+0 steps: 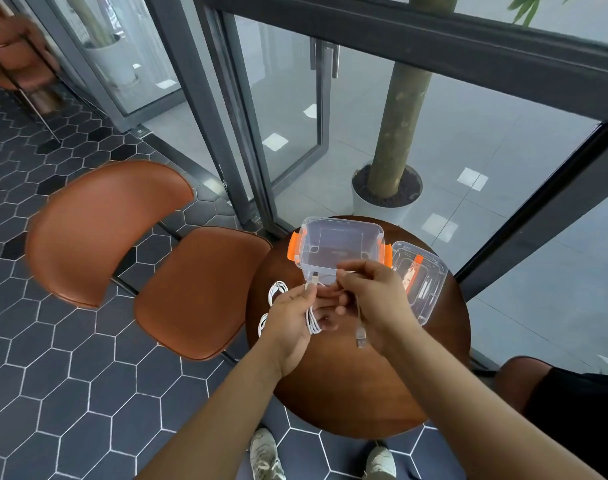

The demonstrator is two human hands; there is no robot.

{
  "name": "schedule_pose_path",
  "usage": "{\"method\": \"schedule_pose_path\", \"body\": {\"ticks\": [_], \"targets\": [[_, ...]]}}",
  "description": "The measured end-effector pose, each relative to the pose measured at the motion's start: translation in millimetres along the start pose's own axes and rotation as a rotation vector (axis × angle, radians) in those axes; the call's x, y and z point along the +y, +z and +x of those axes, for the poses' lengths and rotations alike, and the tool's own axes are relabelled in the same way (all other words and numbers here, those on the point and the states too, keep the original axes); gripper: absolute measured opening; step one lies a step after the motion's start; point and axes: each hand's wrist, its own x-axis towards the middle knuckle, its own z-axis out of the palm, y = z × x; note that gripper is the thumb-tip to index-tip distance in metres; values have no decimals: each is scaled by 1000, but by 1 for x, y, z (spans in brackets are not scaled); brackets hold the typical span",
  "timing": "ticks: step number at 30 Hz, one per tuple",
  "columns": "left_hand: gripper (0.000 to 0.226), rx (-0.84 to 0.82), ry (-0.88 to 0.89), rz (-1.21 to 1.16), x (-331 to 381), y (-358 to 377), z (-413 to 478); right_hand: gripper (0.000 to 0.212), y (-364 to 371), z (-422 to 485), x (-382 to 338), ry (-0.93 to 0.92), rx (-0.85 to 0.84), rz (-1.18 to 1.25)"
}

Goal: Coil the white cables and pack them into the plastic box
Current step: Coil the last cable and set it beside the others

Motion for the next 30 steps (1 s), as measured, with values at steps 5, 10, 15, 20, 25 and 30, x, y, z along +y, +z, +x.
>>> {"method": "schedule_pose_path", "body": {"ticks": [5,10,15,20,25,30], "targets": [[36,113,-5,-82,-1,9,4,8,9,-9,13,-146,-24,-361],[42,102,-80,-345,3,13,5,14,13,-15,45,-498,56,-973],[36,117,-5,-405,5,15,8,7,2,-15,71,-740,216,-1091],[32,70,72,-472,19,11,11,11,1,-26,62,-178,90,-391],[29,37,73,-516,22,15,7,34,0,-19,49,250,-98,388],[22,-90,62,-489,18,15,4,28,-1,-9,48,255,-51,449]]}}
